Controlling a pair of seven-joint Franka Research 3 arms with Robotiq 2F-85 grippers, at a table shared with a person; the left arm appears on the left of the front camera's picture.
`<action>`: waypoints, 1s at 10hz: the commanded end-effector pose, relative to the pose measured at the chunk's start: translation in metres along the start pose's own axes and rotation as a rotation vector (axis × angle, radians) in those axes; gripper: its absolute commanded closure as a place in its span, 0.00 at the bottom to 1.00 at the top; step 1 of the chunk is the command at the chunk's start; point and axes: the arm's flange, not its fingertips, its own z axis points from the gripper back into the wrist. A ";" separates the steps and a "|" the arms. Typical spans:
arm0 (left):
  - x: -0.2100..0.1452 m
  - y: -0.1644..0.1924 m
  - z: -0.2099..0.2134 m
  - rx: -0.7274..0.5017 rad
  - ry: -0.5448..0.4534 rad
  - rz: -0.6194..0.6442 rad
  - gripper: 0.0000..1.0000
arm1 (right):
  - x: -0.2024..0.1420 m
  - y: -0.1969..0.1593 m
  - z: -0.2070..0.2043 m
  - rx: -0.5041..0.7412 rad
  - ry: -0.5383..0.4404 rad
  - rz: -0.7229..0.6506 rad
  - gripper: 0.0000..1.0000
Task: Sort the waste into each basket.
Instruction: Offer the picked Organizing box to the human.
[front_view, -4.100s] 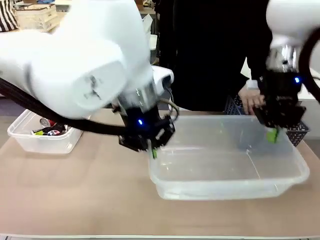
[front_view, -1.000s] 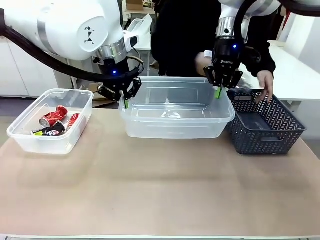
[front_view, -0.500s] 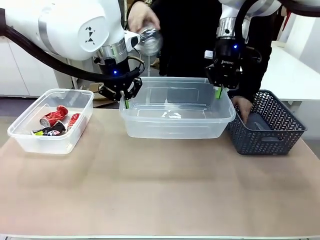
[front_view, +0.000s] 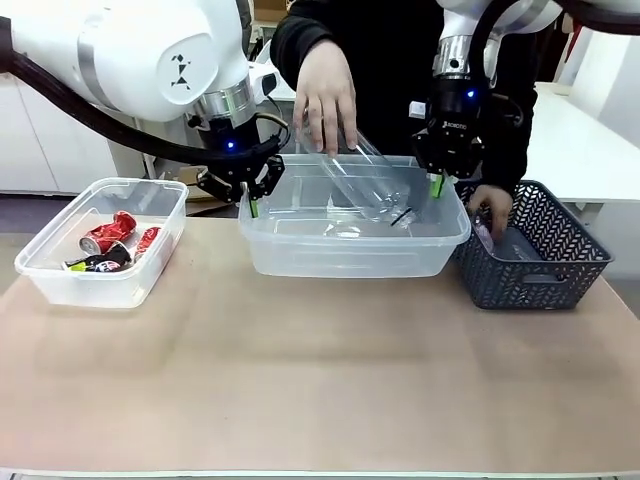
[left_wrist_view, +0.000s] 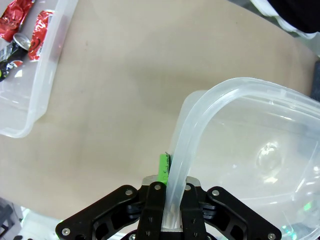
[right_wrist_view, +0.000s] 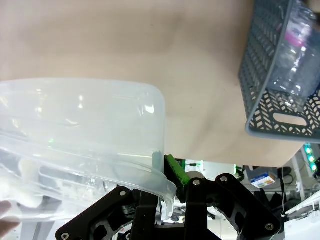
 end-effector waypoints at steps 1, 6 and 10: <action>0.004 0.003 0.000 0.001 -0.018 0.019 0.96 | -0.008 0.001 -0.001 0.006 -0.003 0.003 0.94; 0.004 0.003 0.000 0.001 -0.018 0.019 0.96 | -0.008 0.001 -0.001 0.006 -0.003 0.003 0.94; 0.004 0.003 0.000 0.001 -0.018 0.019 0.96 | -0.008 0.001 -0.001 0.006 -0.003 0.003 0.94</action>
